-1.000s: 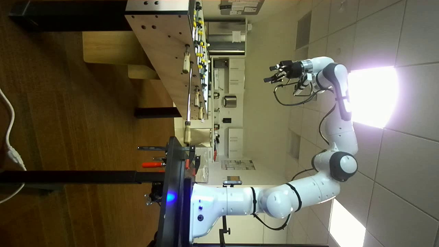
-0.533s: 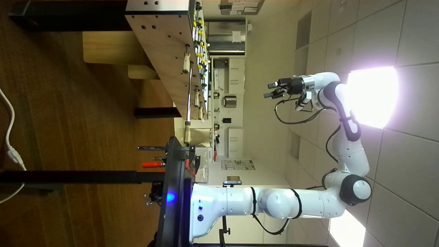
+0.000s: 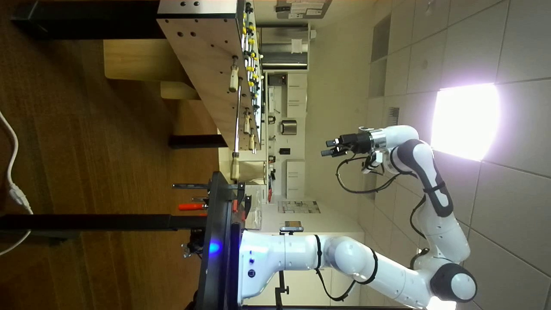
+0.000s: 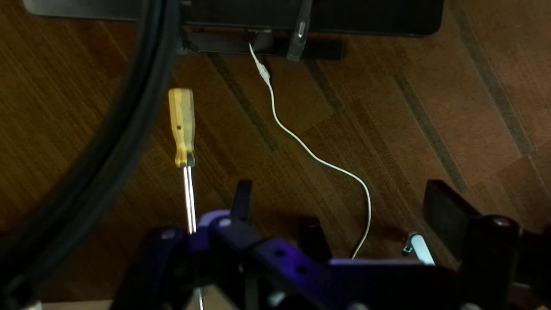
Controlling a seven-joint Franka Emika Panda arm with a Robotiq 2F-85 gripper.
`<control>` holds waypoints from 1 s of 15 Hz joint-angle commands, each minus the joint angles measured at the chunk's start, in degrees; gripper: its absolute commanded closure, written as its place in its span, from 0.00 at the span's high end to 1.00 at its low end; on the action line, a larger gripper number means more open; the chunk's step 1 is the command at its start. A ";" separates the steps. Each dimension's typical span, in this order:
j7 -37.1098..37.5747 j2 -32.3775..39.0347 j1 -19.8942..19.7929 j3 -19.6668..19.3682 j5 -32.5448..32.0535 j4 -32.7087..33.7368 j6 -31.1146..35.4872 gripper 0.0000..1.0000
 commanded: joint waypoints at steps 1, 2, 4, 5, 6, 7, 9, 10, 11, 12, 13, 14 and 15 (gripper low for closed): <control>-3.90 -14.22 0.06 -2.25 2.85 -13.16 2.93 1.00; -5.42 -17.07 -0.14 -2.95 2.50 -16.44 3.46 1.00; -8.33 -22.81 -0.86 -4.44 0.68 -22.22 2.86 1.00; -9.35 -25.34 -1.70 -5.04 -1.18 -21.53 -0.92 1.00; -10.34 -24.91 -2.87 -5.81 -3.24 -19.40 -3.65 1.00; -10.03 -27.37 -4.24 -6.63 -4.58 -20.37 -6.27 1.00; -12.27 -29.52 -5.94 -9.25 -6.65 -19.94 -10.46 1.00; -13.69 -29.29 -6.33 -10.27 -7.28 -19.84 -10.67 1.00; -15.12 -29.00 -6.70 -11.54 -7.52 -19.84 -10.44 1.00; -16.75 -28.83 -6.80 -12.73 -7.58 -19.94 -10.13 1.00; -18.28 -27.36 -6.50 -13.54 -7.40 -19.97 -9.50 1.00; -20.01 -26.14 -5.78 -14.46 -6.55 -20.03 -8.40 1.00; -21.17 -24.42 -5.16 -14.69 -6.30 -20.12 -6.91 1.00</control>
